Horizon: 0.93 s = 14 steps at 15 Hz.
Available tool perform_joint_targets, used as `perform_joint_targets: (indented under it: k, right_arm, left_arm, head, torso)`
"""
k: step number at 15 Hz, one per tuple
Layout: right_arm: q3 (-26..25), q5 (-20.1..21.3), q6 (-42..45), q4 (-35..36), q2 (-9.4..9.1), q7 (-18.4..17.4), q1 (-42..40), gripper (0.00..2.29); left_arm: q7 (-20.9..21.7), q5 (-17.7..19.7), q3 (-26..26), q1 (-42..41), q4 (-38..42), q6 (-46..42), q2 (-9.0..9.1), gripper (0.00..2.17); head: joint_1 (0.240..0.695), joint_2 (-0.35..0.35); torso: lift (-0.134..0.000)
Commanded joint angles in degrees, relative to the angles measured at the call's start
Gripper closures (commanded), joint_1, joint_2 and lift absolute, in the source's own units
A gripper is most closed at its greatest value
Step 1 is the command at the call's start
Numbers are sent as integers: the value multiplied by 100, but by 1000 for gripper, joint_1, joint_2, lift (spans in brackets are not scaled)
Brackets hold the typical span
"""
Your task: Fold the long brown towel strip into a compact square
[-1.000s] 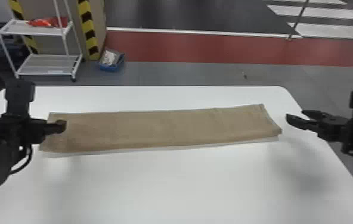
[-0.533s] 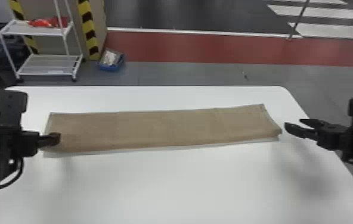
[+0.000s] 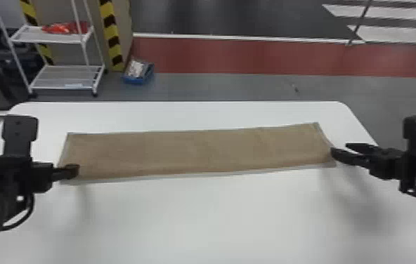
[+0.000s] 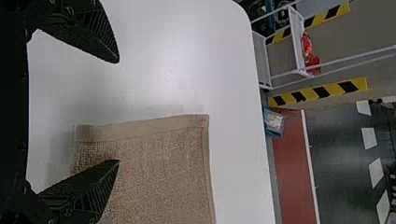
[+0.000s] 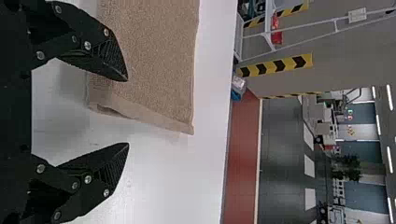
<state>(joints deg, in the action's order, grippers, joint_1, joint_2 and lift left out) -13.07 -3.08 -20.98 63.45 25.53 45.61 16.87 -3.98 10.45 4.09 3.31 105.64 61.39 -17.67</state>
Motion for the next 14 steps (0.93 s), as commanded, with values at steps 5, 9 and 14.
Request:
perform_joint_targets:
  k: [5, 9, 14]
  right_arm:
    - [-47, 1, -272, -17, 40, 150, 0, 1031]
    - [-55, -26, -307, -17, 31, 229, 0, 1592]
    - [-55, -26, -272, -17, 31, 229, 0, 1595]
  left_arm:
    - [125, 168, 171, -6, -44, 150, 9, 137]
    - [169, 203, 198, -6, 27, 396, 26, 248]
    - [195, 194, 154, 29, 53, 396, 53, 1018]
  head:
    - [695, -54]
    - [695, -65]
    - [695, -65]
  torso:
    - [-128]
    - [-128]
    - [-128]
